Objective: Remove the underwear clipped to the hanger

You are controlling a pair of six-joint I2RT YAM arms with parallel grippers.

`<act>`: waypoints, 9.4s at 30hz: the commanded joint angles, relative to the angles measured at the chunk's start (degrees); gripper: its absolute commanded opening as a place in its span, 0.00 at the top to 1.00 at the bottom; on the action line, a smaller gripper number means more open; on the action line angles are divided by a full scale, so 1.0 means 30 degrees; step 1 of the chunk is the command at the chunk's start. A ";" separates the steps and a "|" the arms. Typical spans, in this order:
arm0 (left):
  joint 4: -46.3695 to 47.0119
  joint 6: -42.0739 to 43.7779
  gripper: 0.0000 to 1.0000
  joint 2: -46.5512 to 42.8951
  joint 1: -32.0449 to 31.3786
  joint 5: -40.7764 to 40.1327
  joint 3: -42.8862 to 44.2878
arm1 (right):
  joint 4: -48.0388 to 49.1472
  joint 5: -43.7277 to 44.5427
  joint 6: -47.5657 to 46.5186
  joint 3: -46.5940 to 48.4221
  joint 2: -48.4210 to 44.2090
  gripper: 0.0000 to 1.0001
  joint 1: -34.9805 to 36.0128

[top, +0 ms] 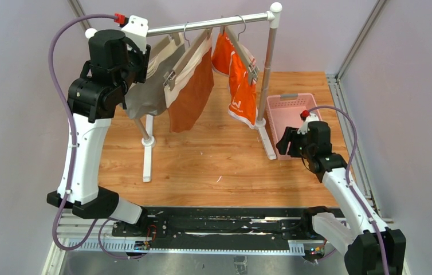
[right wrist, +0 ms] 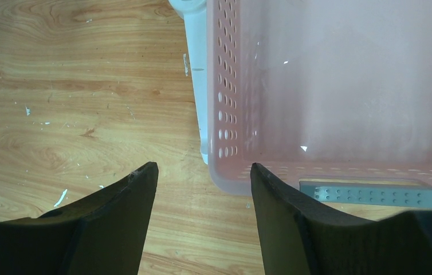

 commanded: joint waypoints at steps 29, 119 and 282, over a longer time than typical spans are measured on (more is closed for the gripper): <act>0.4259 -0.0695 1.00 -0.2962 0.0197 0.1854 -0.3028 | 0.0672 -0.0639 0.0342 -0.0826 0.1008 0.40 -0.0048; 0.6168 -0.2164 1.00 -0.6572 -0.4586 2.1451 -1.9119 | 1.3648 -1.7293 0.5282 0.1360 0.1874 0.31 0.2002; 2.0954 -0.8752 0.97 -1.0669 -0.5992 1.9927 -2.6950 | 2.7020 -0.7008 0.7389 -0.0541 0.1243 1.00 0.9170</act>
